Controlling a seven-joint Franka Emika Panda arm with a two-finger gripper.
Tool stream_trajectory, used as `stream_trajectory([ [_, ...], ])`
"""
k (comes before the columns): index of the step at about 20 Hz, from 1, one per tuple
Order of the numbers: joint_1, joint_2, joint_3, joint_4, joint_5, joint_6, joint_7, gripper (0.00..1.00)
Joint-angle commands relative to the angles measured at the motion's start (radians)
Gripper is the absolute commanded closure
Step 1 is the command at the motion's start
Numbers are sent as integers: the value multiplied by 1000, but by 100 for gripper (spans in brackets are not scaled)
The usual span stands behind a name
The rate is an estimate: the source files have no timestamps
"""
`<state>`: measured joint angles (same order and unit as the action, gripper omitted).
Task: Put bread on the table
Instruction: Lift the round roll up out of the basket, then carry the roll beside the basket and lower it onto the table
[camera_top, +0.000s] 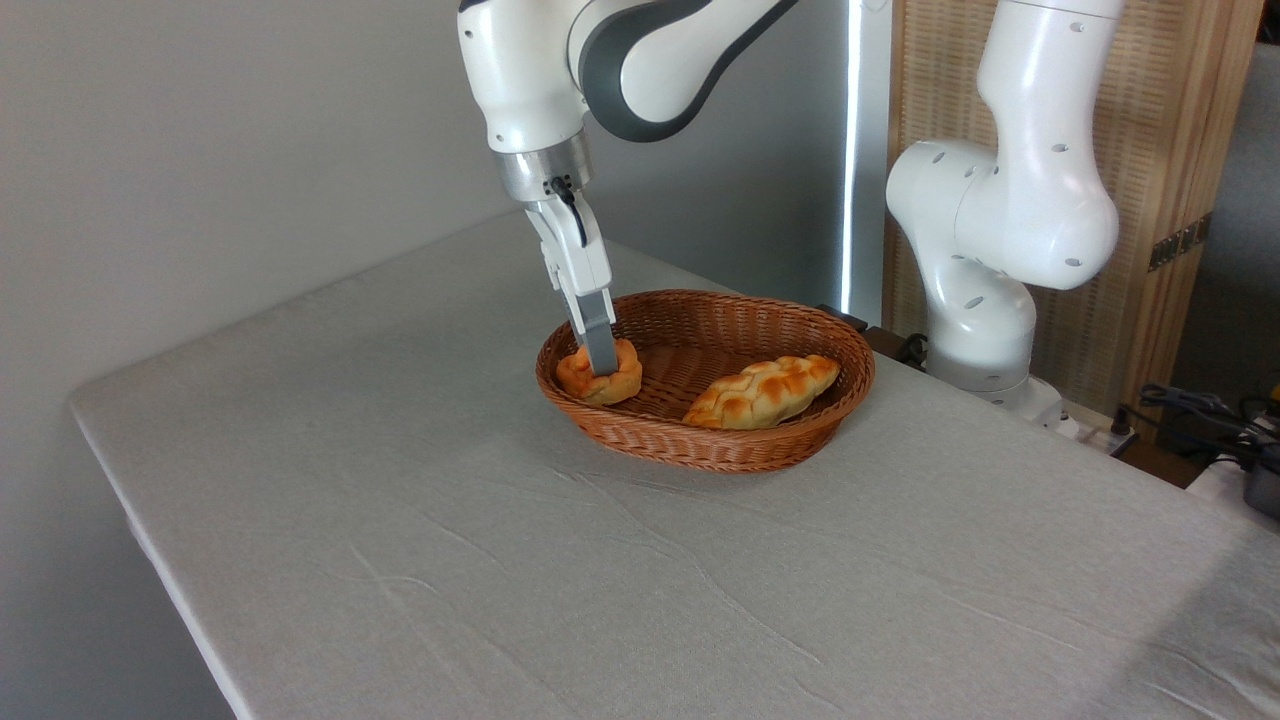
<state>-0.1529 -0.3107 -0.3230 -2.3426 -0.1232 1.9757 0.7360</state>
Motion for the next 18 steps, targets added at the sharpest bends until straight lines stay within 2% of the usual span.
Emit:
stream_trajectory([
  [1,-13,-13,15,66,-6,-88,23,68],
  [4,-10,-13,19,111,-6,-197,89,68],
  [7,-10,-13,64,155,-6,-291,154,67],
  [11,-8,-11,113,209,-6,-302,161,67],
  [14,-8,1,154,255,-3,-256,168,68],
  [16,-8,18,197,270,26,-169,168,68],
  [18,-8,31,199,269,45,-88,168,67],
])
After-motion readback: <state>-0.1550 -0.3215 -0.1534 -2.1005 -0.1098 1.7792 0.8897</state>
